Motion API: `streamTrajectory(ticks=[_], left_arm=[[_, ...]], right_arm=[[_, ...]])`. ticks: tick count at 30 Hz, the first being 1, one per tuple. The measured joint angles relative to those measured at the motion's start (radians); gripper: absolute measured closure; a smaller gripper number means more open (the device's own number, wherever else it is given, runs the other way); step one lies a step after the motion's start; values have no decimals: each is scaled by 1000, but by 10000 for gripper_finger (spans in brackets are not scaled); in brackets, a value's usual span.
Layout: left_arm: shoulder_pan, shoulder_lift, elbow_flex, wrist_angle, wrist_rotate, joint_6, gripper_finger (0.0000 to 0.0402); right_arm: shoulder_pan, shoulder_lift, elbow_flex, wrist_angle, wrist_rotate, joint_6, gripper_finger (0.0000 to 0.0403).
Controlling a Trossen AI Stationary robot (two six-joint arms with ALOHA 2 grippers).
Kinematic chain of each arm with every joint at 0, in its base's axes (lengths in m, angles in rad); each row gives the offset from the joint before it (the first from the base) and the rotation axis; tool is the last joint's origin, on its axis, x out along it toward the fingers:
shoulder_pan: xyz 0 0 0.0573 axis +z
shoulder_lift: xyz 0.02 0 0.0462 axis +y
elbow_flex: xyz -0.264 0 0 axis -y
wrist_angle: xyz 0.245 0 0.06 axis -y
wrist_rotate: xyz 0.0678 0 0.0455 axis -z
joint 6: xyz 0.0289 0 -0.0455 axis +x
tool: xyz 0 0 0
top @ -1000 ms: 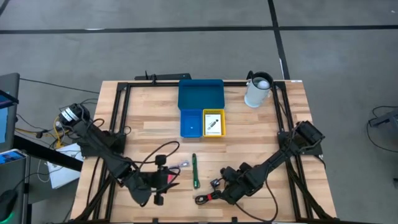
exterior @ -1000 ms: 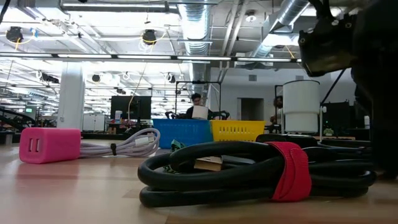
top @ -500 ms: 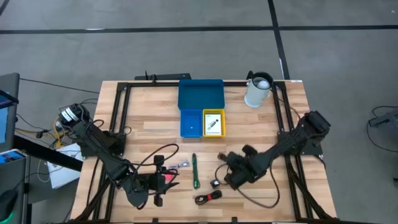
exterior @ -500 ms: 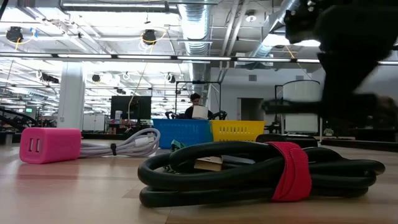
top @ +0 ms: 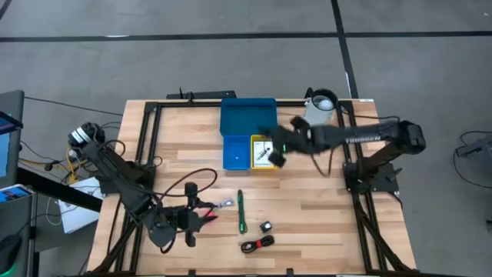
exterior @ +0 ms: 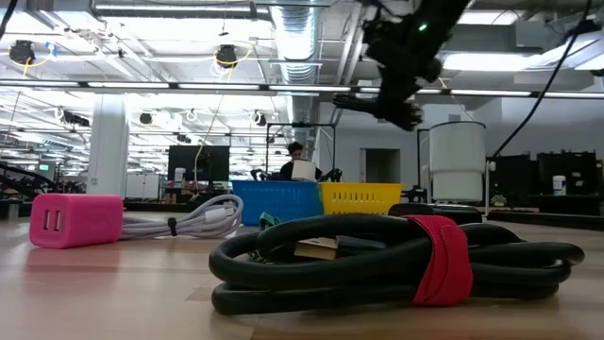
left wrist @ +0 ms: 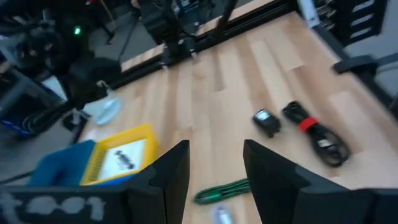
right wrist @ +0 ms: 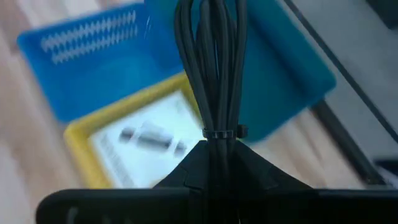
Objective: Pick and place items into bin
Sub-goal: Put the right black charger cable into the dark blue bin
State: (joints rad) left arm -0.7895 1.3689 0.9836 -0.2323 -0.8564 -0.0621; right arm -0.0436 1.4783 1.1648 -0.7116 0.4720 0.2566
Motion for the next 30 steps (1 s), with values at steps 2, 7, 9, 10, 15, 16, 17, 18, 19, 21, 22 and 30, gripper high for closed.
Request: streamTrajectory(ticks=[2,7,9,10,15,16,17,18,19,21,22,30], left_arm=[[4,-11,0,-23,-31,21,260],[18,-18,0,-83,-134,26,260],[25,-18,0,-105,-159,26,260],[30,-18,0,-117,-163,26,260],[60,-18,1,-143,-163,28,260],[65,-18,1,-148,-162,35,260],[72,-18,1,-147,-156,42,260],[81,-18,1,-144,-148,48,260],[86,-18,1,-145,-144,54,260],[96,-18,1,-146,-143,57,260],[102,-18,1,-147,-143,58,260],[113,-17,1,-160,-134,59,260]], right_arm=[[-93,-1,0,92,-80,-99,366],[-284,27,3,291,-304,-253,366],[-340,46,0,328,-375,-284,366],[-363,59,2,360,-400,-297,366],[-431,170,50,405,-468,-345,366],[-437,192,66,405,-474,-355,366],[-442,213,84,404,-475,-363,366],[-445,238,105,411,-475,-369,366],[-447,261,122,413,-475,-372,366],[-449,306,156,402,-475,-385,364],[-448,326,173,402,-475,-390,359],[-438,393,258,380,-474,-397,275]])
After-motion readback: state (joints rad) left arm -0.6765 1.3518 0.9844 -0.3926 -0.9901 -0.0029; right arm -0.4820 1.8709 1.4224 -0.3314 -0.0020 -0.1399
